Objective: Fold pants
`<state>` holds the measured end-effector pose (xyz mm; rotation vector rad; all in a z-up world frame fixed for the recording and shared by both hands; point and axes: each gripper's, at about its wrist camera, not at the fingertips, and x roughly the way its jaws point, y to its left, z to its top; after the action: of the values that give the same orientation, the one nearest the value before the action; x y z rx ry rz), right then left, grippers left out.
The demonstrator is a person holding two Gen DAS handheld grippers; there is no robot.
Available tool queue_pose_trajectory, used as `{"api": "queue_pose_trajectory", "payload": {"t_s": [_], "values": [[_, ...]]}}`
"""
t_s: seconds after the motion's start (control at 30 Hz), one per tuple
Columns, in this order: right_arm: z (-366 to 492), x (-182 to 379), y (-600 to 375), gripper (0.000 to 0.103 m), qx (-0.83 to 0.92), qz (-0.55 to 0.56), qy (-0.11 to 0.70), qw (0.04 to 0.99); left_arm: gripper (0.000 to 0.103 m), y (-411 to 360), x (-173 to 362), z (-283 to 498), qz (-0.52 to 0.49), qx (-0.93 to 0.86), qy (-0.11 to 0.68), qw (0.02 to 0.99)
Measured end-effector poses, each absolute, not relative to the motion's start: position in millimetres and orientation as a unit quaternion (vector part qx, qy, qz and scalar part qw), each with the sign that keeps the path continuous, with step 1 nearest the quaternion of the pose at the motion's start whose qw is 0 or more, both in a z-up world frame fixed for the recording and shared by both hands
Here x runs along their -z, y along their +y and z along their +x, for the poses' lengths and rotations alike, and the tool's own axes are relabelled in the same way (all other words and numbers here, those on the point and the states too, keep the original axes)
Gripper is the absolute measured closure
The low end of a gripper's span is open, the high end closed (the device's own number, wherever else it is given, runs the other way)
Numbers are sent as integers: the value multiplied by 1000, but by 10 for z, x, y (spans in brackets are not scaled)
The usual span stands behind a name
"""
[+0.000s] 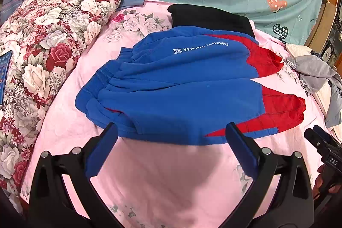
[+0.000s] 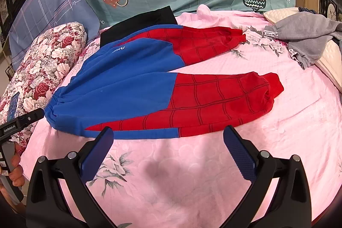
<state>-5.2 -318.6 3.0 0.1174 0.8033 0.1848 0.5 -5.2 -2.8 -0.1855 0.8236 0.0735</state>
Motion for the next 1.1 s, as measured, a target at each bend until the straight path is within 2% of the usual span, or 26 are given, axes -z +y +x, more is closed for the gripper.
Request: {"api": "queue_pose_trajectory", "payload": {"t_s": [1.1], "values": [[-91, -17, -2896, 1, -128, 59, 384, 912, 2, -90, 89, -6, -84, -34, 408, 909]]}}
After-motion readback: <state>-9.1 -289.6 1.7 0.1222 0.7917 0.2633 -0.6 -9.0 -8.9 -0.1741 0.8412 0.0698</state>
